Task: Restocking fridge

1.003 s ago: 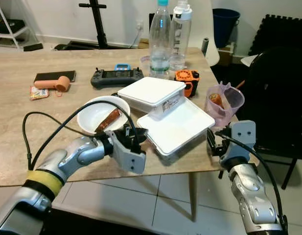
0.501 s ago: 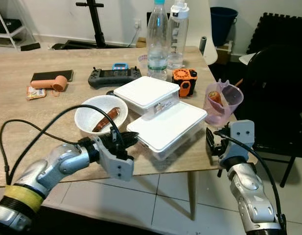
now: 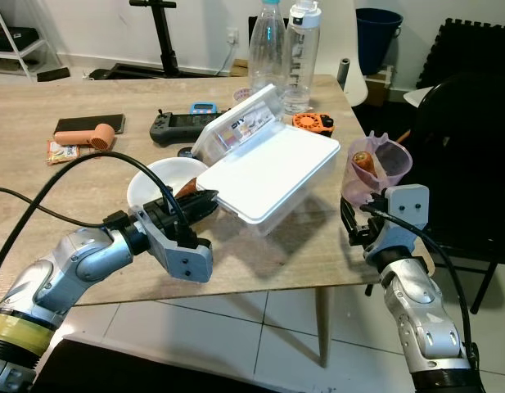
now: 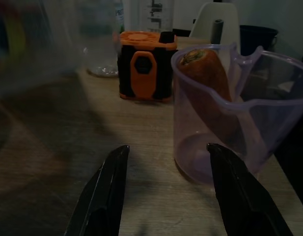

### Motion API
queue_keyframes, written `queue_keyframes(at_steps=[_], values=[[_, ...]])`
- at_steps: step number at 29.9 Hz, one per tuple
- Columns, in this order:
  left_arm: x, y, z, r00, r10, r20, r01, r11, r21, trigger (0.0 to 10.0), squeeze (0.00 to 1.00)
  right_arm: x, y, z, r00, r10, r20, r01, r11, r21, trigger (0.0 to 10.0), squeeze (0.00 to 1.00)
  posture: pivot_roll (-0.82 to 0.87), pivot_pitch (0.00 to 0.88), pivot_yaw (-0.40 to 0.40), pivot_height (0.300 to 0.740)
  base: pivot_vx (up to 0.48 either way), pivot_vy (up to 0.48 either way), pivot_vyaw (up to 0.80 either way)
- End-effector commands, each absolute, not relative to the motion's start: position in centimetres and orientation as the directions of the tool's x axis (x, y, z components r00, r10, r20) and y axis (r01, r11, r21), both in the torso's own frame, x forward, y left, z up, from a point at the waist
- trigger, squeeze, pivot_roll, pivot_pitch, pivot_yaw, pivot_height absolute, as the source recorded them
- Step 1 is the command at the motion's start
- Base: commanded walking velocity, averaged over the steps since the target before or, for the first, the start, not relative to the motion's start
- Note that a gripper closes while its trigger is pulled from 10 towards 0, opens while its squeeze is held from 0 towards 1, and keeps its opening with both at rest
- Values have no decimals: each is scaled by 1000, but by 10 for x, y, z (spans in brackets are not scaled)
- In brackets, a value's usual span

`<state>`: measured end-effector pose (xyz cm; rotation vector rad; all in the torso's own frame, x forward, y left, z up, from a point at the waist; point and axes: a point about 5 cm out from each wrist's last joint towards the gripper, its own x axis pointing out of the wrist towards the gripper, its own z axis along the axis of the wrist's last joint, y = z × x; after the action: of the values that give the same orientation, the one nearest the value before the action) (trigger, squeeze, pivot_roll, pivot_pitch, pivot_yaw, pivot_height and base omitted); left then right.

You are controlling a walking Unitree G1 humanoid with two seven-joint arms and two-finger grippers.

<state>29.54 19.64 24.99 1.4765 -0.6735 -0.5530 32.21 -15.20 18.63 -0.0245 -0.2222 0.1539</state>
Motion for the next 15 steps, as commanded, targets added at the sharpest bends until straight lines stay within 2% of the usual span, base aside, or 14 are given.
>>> queue_keyframes(at_steps=[1,15], values=[[289,203,274,697,-704,136,-148,45,988,10000,0,321,-153,197,954,167,250,-164,986,-31,10000,0,11,218,-16,736,0,0,0],[282,180,248,678,-720,149,-65,143,988,10000,0,311,-142,234,877,356,323,-375,927,-5,10000,0,-2,222,-19,736,0,0,0]])
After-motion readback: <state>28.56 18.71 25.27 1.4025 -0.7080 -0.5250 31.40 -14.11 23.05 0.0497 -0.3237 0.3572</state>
